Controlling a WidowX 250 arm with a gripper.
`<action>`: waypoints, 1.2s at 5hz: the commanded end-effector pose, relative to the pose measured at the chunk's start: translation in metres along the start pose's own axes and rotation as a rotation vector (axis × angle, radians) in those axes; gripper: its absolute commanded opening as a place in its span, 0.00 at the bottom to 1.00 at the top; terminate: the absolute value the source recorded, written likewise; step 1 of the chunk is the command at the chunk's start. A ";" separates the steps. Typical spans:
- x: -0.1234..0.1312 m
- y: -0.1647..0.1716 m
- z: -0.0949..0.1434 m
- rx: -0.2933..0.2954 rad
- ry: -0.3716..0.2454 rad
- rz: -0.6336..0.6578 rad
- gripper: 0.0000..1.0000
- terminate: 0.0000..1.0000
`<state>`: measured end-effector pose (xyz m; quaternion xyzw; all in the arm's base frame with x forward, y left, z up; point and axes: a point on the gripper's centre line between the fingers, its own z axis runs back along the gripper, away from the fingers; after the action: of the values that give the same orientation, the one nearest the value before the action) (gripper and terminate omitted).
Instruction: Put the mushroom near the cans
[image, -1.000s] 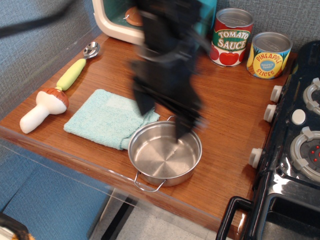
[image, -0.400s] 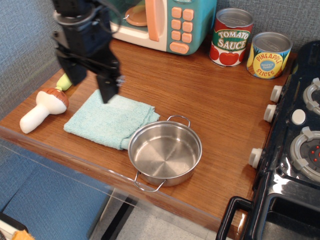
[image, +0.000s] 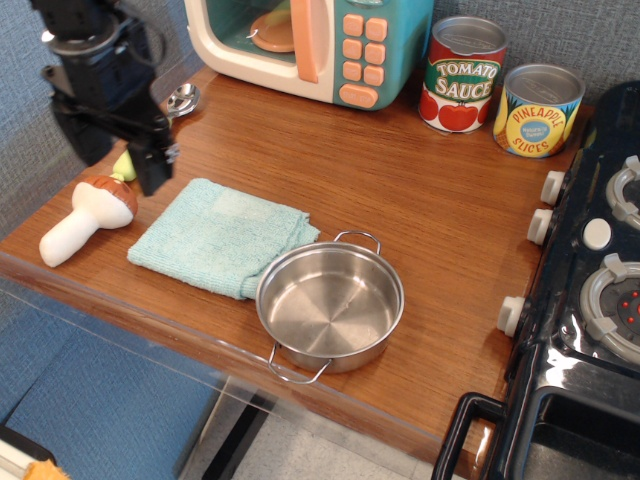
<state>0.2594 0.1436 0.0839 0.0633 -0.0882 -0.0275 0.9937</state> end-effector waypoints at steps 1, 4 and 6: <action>-0.008 0.032 -0.008 0.023 0.035 0.021 1.00 0.00; 0.005 0.035 -0.034 0.061 0.131 0.024 1.00 0.00; 0.006 0.033 -0.035 0.102 0.160 0.039 0.00 0.00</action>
<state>0.2718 0.1784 0.0411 0.1038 0.0054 0.0023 0.9946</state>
